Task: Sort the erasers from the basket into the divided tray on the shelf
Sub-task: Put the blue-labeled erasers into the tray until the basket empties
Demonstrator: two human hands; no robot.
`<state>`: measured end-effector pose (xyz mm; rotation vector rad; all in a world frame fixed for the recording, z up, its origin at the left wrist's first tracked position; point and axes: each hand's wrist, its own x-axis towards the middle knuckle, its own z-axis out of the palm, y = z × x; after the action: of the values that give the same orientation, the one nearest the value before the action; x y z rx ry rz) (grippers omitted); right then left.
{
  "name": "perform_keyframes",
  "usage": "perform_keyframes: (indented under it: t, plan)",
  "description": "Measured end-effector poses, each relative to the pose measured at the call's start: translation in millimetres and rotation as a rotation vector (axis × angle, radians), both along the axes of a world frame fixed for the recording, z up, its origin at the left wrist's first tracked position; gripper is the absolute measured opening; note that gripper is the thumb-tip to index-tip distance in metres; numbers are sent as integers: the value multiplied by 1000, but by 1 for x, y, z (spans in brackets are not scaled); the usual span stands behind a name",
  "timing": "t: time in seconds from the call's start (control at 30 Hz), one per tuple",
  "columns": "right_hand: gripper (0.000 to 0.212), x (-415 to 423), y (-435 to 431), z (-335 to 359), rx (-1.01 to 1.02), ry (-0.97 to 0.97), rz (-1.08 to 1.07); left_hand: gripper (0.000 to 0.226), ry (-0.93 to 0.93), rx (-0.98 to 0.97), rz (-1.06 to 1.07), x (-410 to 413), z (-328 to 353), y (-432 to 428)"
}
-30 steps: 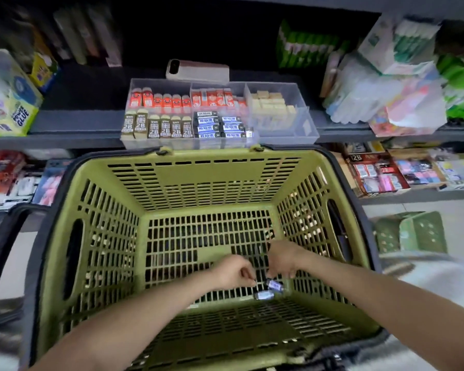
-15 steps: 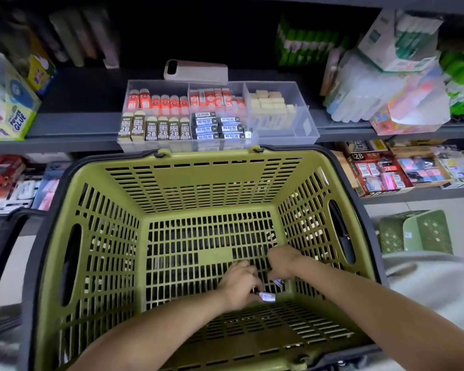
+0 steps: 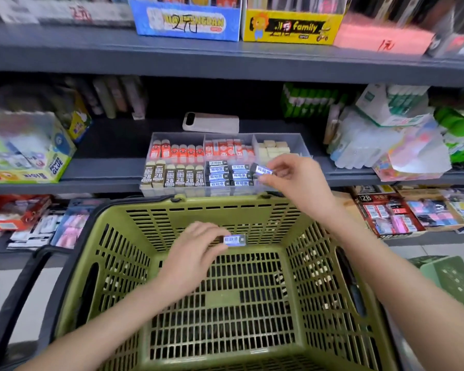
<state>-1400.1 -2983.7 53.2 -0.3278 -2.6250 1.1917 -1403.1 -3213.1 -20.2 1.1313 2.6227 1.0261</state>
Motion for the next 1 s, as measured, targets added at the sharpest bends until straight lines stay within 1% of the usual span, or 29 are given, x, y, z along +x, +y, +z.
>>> perform_keyframes:
  t: [0.03,0.1,0.17,0.27,0.37,0.43,0.5,0.6,0.67,0.73,0.77,0.83,0.9,1.0]
  plan:
    - [17,-13,1,1,84,-7,-26,35,47,27,50,-5,12,-1]
    - [24,-37,0,0,271,-43,-50,36,110,71,146,-16,32,-1]
    - [29,-56,-3,-1,416,-96,-35,32,142,110,221,-29,44,1]
    - [29,-74,-9,-3,549,-214,23,29,171,121,289,-51,54,7]
    - [24,-81,-11,0,605,-271,55,29,198,93,318,-68,59,16]
    - [20,-80,-10,1,584,-294,119,28,206,68,326,-77,61,24]
    - [22,-79,-7,-1,493,-309,192,29,209,36,324,-85,62,34]
    - [29,-73,-3,-5,344,-229,182,30,219,3,303,-96,61,48]
    - [30,-67,0,-7,159,-127,140,30,223,-18,284,-102,61,57]
    - [29,-61,4,-7,-71,-31,171,29,222,-43,253,-107,59,63]
    - [28,-59,5,-6,-112,-3,191,29,221,-56,240,-109,58,67]
    - [23,-58,6,-8,-57,16,183,29,209,-66,215,-112,57,73]
    - [18,-61,7,-11,31,33,111,32,207,-87,194,-114,55,78]
    - [16,-65,11,-14,163,37,26,37,273,-144,201,-111,47,79]
